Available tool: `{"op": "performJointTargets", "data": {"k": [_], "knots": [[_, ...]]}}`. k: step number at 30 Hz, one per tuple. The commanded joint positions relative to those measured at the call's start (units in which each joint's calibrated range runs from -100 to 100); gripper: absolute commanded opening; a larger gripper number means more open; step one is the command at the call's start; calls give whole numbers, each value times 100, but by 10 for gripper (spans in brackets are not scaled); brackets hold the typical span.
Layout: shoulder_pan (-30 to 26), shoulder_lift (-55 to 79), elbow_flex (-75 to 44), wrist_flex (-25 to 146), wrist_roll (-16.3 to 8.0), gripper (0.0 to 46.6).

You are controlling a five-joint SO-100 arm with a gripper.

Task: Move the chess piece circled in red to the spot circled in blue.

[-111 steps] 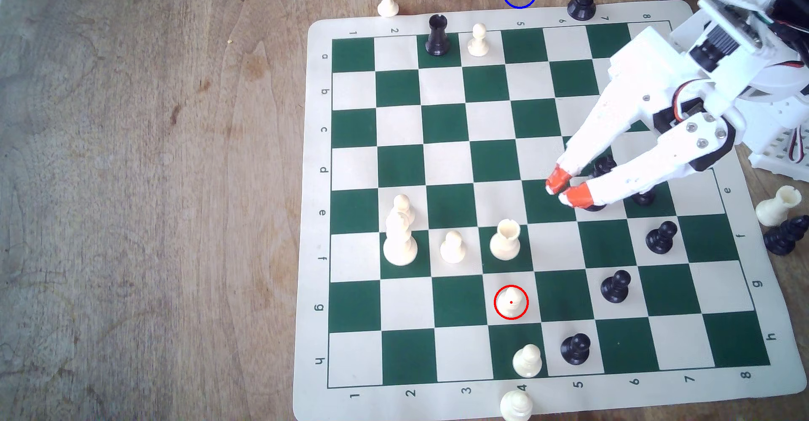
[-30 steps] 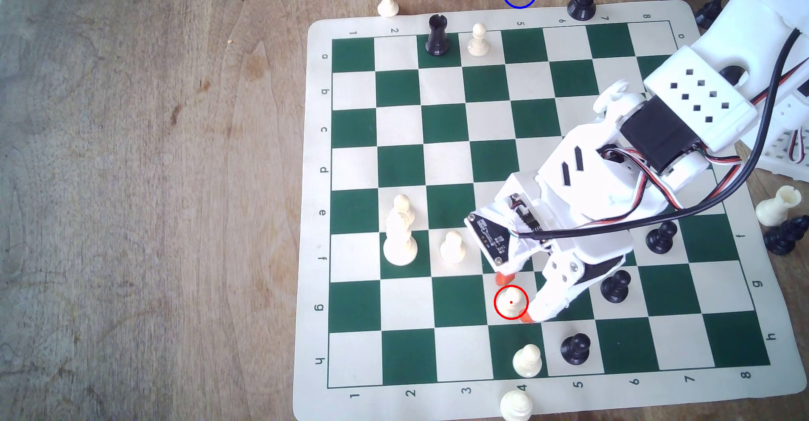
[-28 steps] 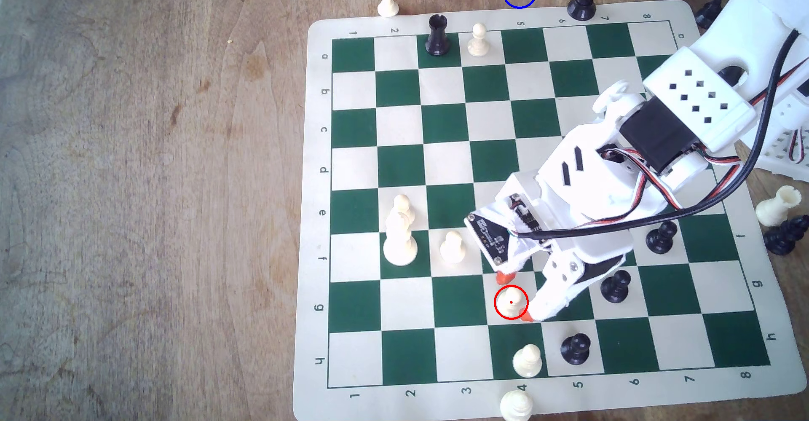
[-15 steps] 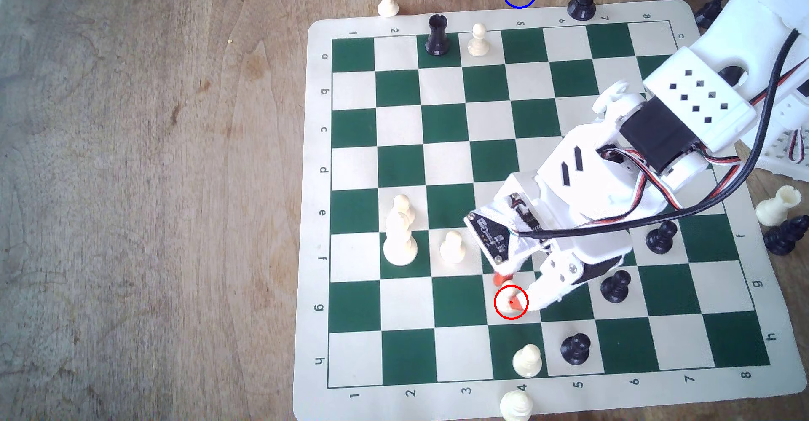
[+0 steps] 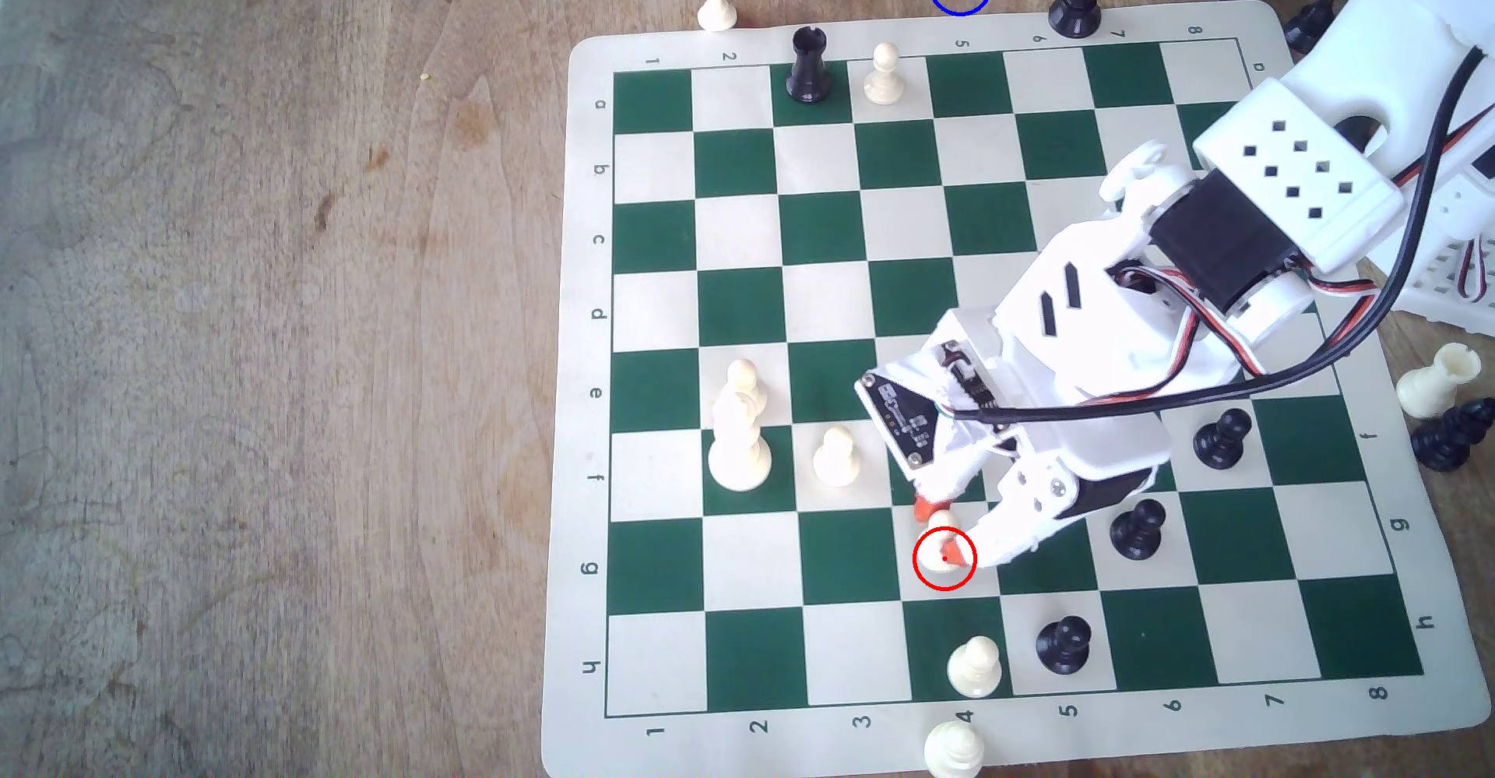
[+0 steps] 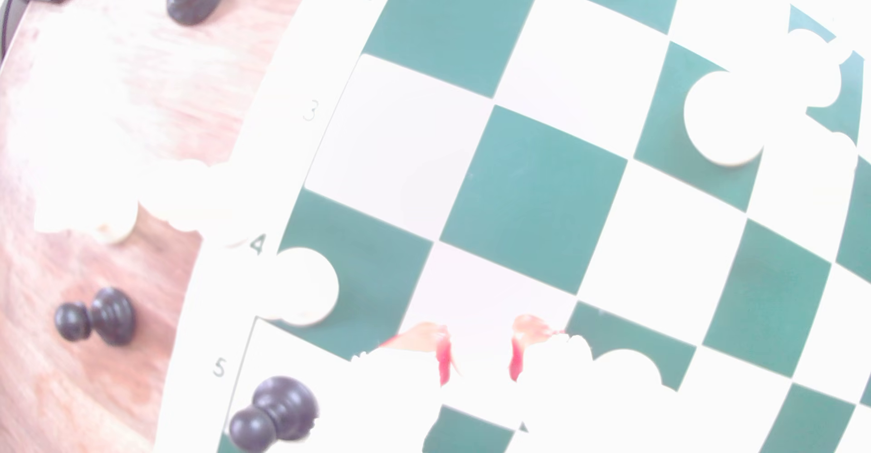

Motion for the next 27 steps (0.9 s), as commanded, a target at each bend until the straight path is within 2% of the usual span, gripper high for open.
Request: {"op": "performJointTargets", "data": {"k": [1, 4, 9, 10, 13, 14, 18, 19, 23, 27], "knots": [[240, -1474, -493, 450, 0, 2], [412, -2026, -584, 770, 0, 2], [1108, -3053, -647, 1286, 127, 2], [1452, -3299, -620, 1368, 181, 2], [1961, -3597, -539, 1515, 225, 2], [2305, -3800, -357, 1515, 293, 2], [3118, -3987, -31, 1507, 430, 2], [3510, -3953, 60, 1507, 484, 2], [4253, -3894, 368, 1474, 615, 2], [4683, -3902, 622, 1376, 698, 2]]}}
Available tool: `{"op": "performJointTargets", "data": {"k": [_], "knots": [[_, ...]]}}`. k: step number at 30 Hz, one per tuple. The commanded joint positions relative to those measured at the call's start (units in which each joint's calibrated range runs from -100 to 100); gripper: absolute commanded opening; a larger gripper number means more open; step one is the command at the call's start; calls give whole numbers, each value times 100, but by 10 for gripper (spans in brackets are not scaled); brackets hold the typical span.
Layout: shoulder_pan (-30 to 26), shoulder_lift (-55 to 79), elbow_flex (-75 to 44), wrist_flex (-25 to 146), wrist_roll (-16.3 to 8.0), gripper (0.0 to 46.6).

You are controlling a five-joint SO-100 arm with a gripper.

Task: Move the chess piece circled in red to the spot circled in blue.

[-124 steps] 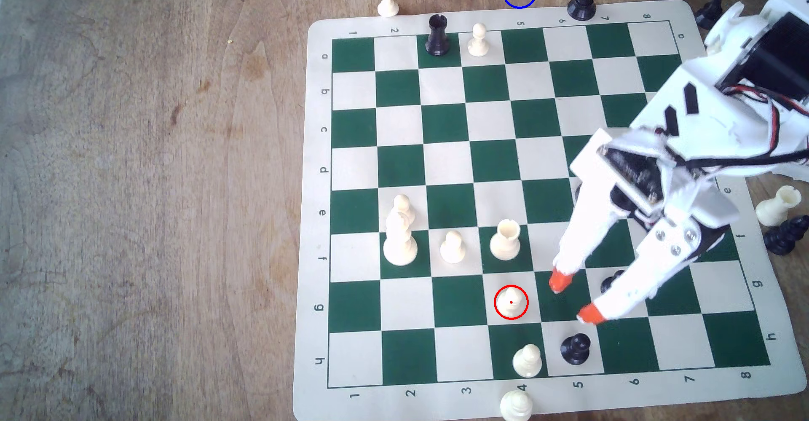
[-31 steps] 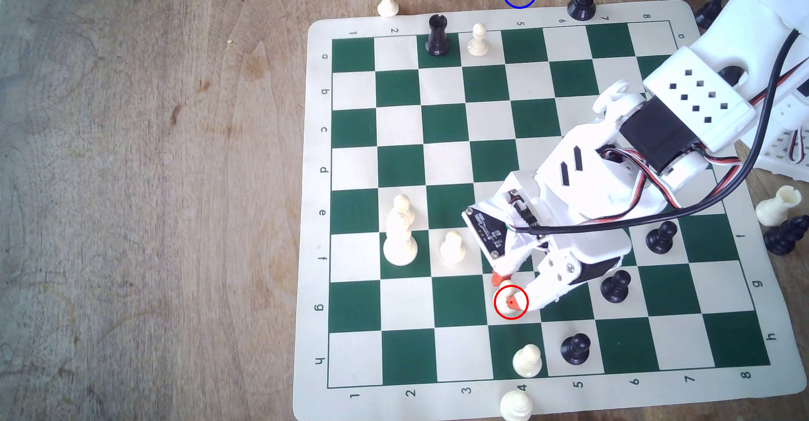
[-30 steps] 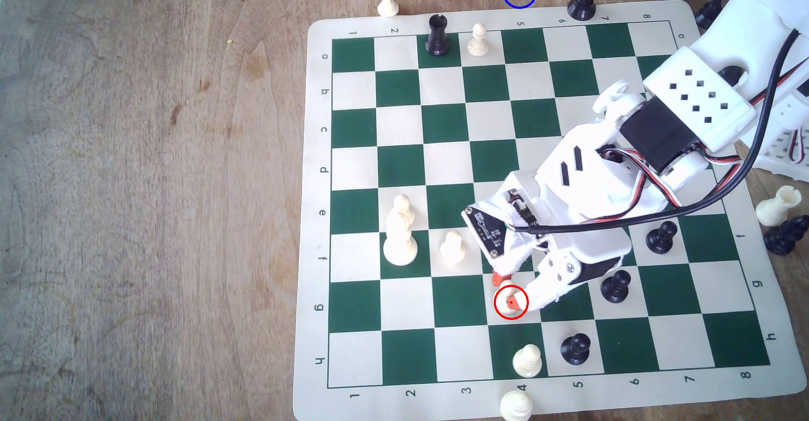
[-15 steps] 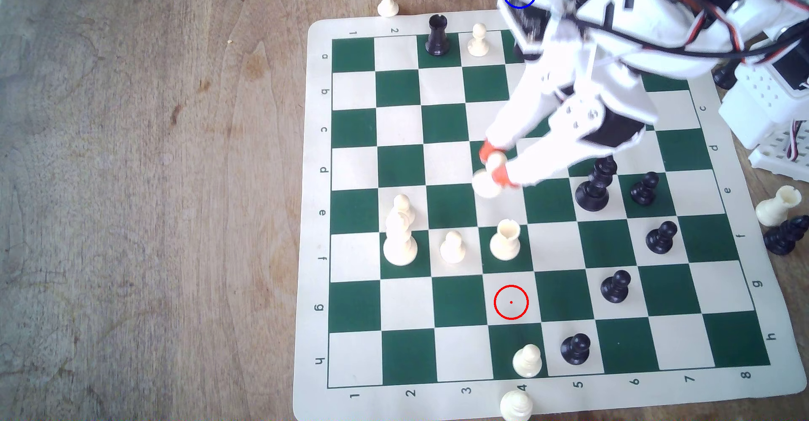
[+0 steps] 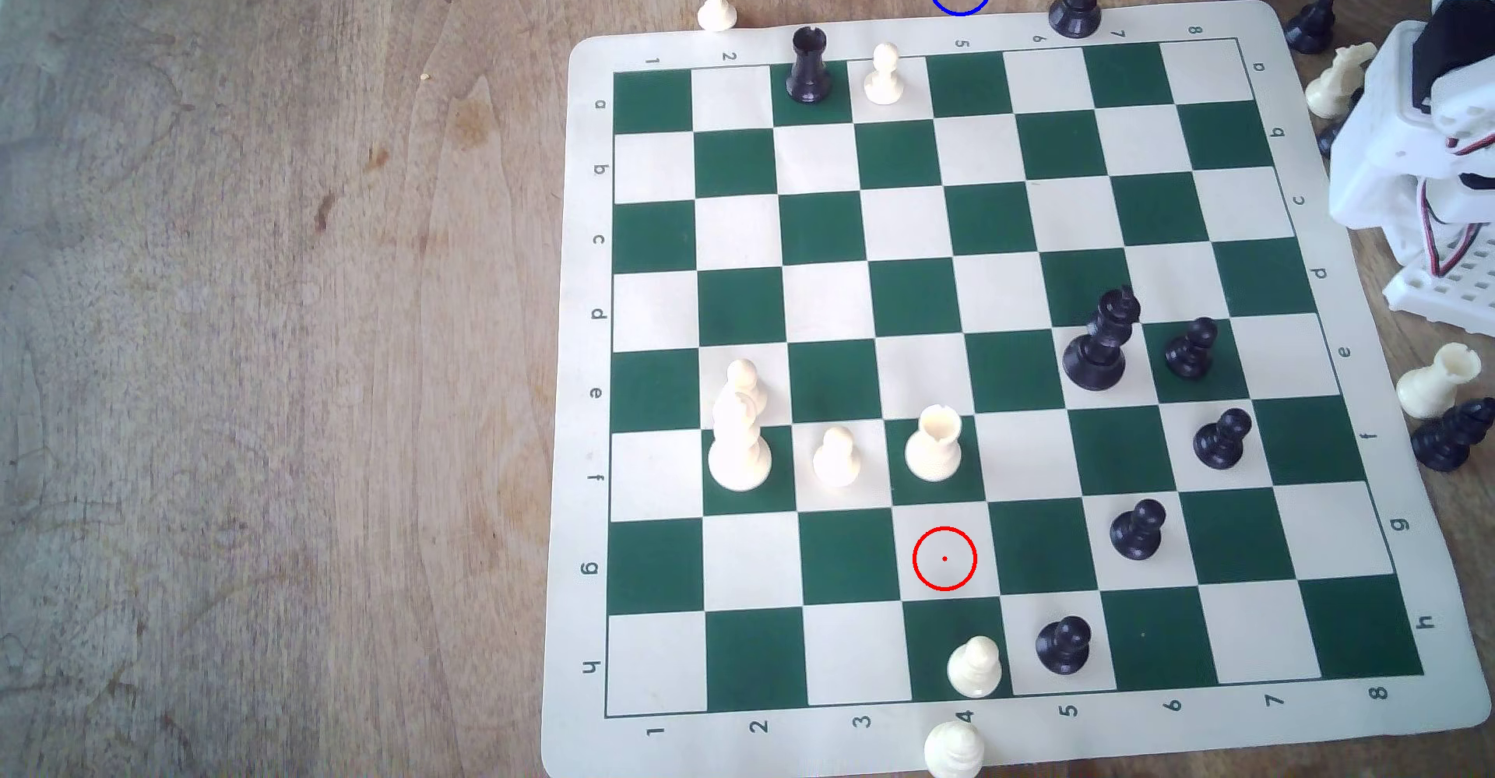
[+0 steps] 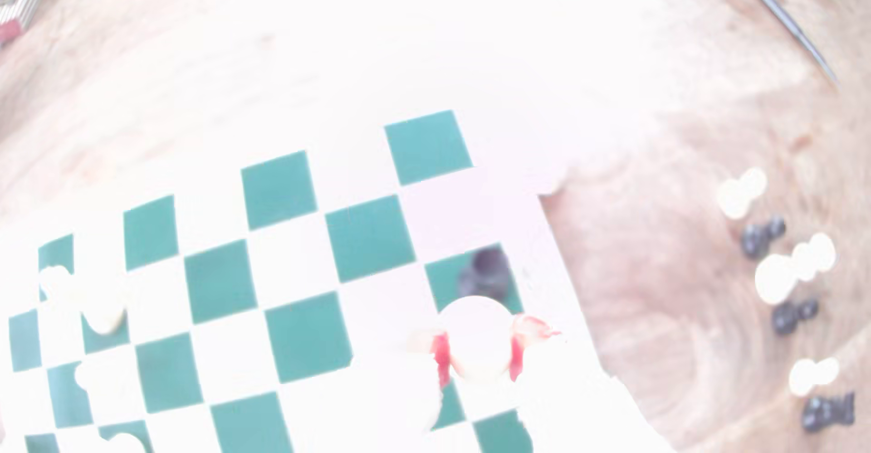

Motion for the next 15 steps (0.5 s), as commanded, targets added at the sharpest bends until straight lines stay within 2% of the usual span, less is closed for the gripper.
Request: {"op": "performJointTargets", "data": {"k": [1, 8, 15], "knots": [[665, -207, 188, -196, 103, 2], [1017, 260, 460, -523, 147, 2], [1290, 1058, 587, -998, 308, 2]]}}
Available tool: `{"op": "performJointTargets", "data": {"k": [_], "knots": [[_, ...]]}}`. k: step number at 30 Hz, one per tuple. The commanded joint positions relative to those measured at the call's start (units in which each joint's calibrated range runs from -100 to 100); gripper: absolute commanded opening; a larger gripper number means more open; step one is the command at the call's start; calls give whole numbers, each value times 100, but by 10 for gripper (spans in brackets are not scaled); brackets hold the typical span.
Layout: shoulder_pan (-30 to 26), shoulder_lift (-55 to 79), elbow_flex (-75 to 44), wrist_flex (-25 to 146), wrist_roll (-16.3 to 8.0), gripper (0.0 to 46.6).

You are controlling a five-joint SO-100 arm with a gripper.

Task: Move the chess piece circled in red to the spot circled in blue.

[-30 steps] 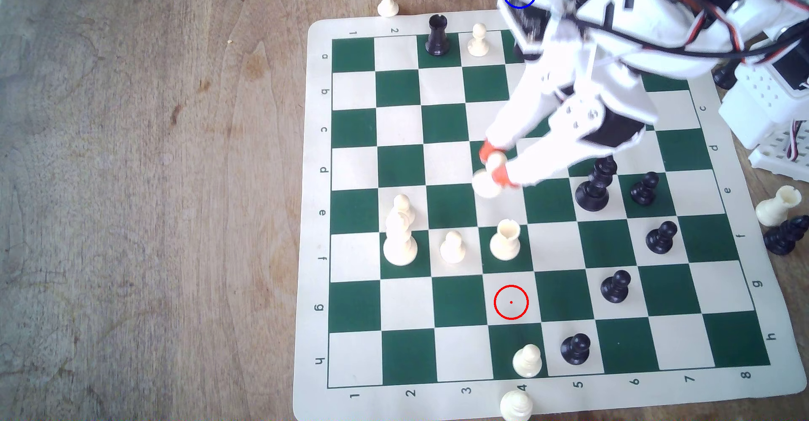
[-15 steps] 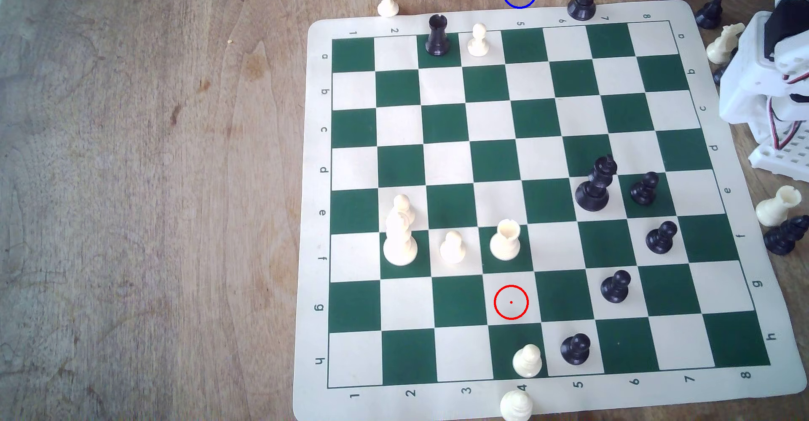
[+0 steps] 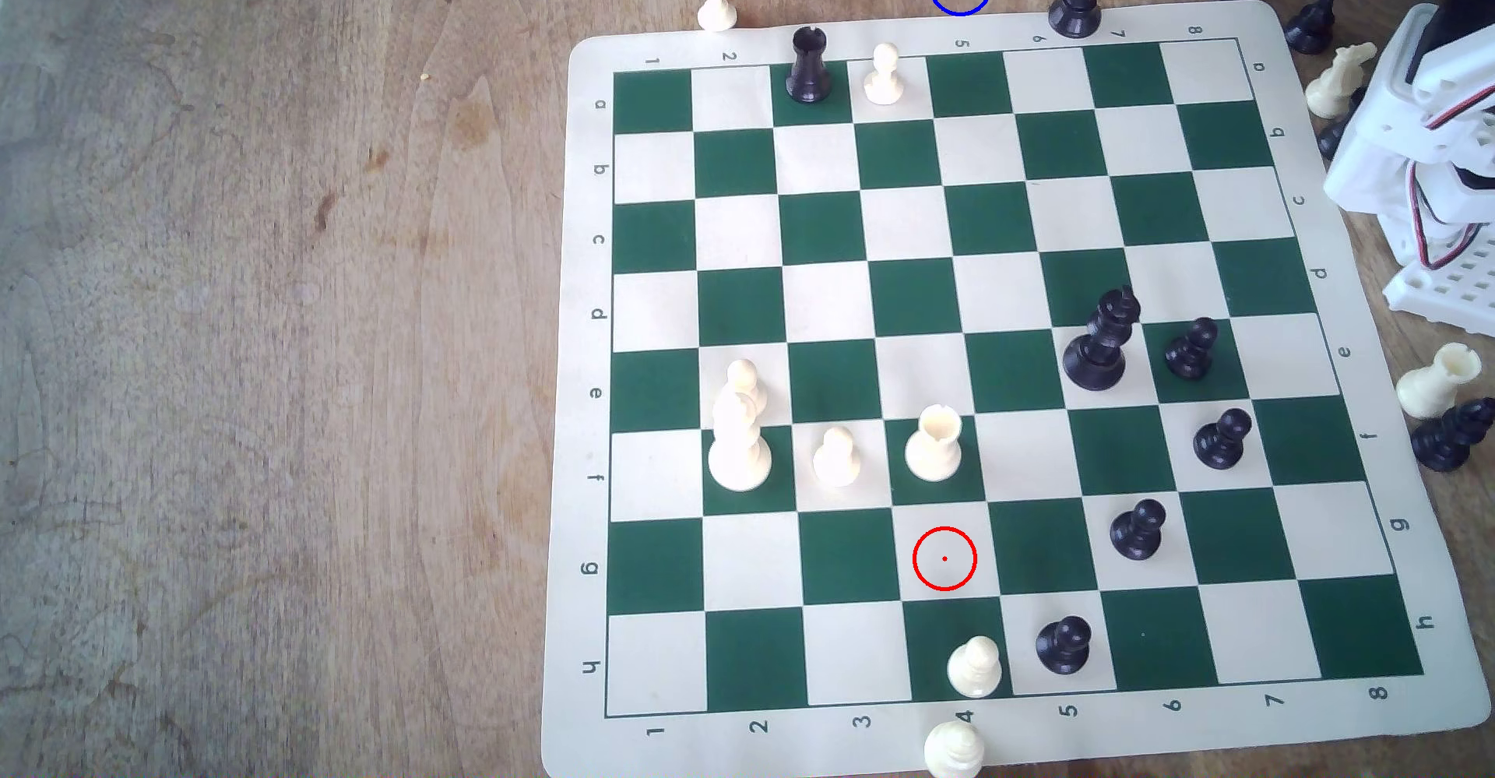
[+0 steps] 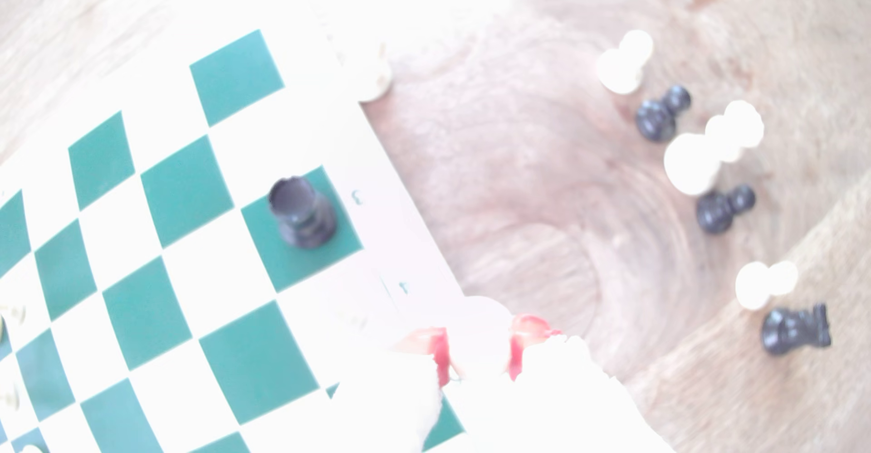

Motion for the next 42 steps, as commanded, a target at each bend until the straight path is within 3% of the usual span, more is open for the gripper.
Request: {"op": "performJointTargets", "data": {"k": [1, 16, 42], "knots": [[193, 389, -91, -409, 88, 2], [678, 1526, -54, -1015, 269, 2], [412, 1993, 64, -1400, 210, 2]]}}
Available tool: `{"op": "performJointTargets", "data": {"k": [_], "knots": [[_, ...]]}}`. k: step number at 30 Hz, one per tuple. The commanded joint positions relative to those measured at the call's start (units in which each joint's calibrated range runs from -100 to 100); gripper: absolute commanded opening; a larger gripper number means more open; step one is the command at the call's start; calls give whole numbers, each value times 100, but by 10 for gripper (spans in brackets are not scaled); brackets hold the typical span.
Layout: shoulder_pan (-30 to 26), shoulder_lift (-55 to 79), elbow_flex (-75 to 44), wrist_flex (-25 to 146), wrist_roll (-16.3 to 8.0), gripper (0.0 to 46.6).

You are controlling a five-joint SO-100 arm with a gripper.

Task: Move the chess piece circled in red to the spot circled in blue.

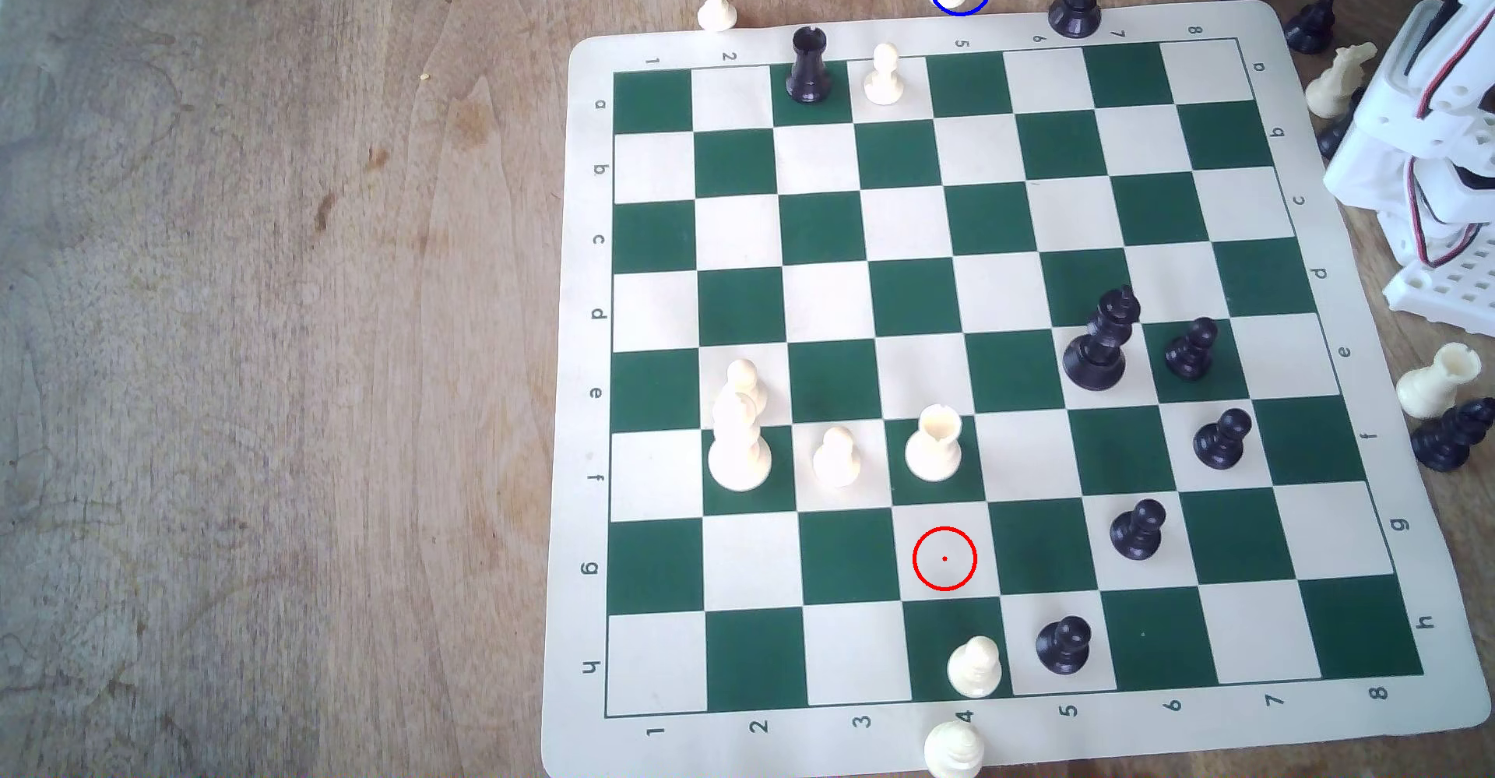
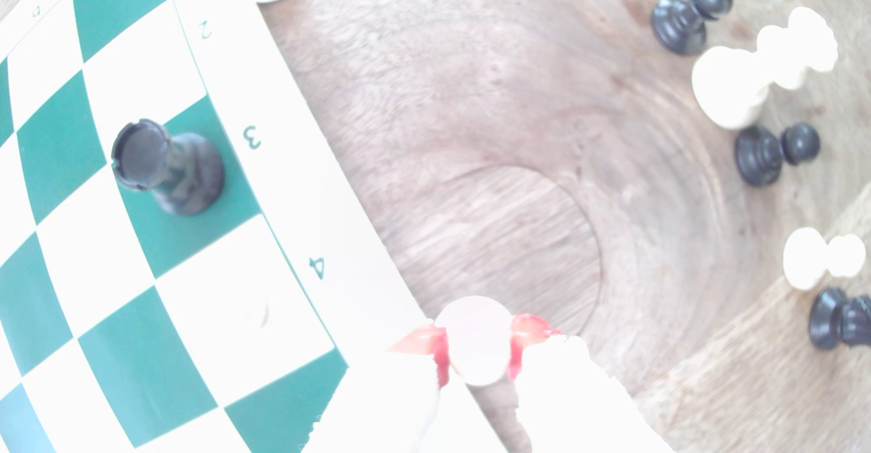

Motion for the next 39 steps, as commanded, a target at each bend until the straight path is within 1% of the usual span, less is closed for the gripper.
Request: {"op": "performJointTargets", "data": {"k": [1, 19, 21, 22, 23, 25, 27, 32, 39], "knots": [[97, -34, -63, -134, 49, 2], [89, 50, 28, -142, 78, 3], [105, 59, 28, -175, 78, 21], [112, 59, 28, -175, 78, 46], [136, 59, 28, -207, 78, 109], [144, 59, 28, -232, 78, 142], [144, 42, 37, -232, 73, 164], [151, -9, 37, -248, 73, 189], [206, -102, 37, -273, 78, 196]]}}
